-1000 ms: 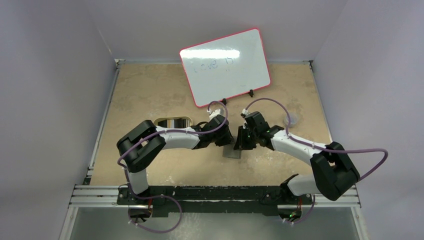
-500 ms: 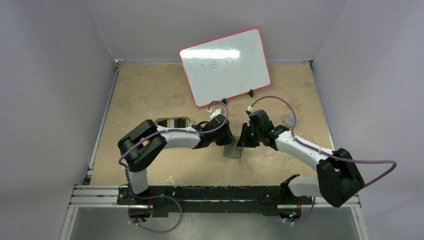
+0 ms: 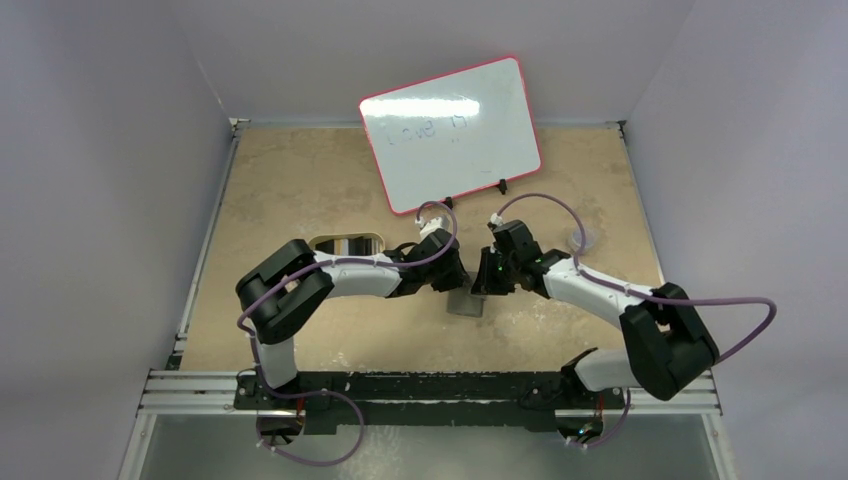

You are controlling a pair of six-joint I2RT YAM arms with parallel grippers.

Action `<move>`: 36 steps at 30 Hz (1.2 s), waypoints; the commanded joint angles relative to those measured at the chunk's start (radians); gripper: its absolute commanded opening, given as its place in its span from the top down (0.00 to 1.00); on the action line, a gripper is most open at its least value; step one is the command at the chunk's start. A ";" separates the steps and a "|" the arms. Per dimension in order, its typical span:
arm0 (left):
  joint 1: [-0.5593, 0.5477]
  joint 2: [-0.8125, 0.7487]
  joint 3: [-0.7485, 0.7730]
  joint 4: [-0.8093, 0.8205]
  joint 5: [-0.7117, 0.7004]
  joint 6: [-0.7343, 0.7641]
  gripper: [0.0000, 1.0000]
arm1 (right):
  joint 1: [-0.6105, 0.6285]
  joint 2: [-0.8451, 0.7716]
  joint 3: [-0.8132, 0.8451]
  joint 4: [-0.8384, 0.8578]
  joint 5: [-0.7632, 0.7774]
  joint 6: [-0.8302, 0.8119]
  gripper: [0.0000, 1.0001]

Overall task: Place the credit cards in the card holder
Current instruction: Close the card holder at the center of the board.

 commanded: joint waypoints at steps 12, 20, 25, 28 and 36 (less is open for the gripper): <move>-0.004 0.041 -0.005 -0.043 -0.032 0.000 0.82 | -0.004 0.039 -0.007 0.063 0.012 -0.025 0.90; -0.003 0.040 -0.006 -0.042 -0.032 -0.003 0.82 | -0.002 0.067 0.004 0.051 0.008 -0.027 0.92; -0.004 0.042 -0.007 -0.038 -0.031 -0.004 0.82 | 0.001 0.069 0.000 0.040 0.009 -0.031 0.96; -0.003 0.047 -0.006 -0.037 -0.029 -0.005 0.82 | 0.005 0.074 -0.006 0.029 0.021 -0.024 0.98; -0.004 0.042 -0.008 -0.037 -0.030 -0.006 0.82 | 0.008 0.112 0.001 0.002 0.061 -0.013 0.98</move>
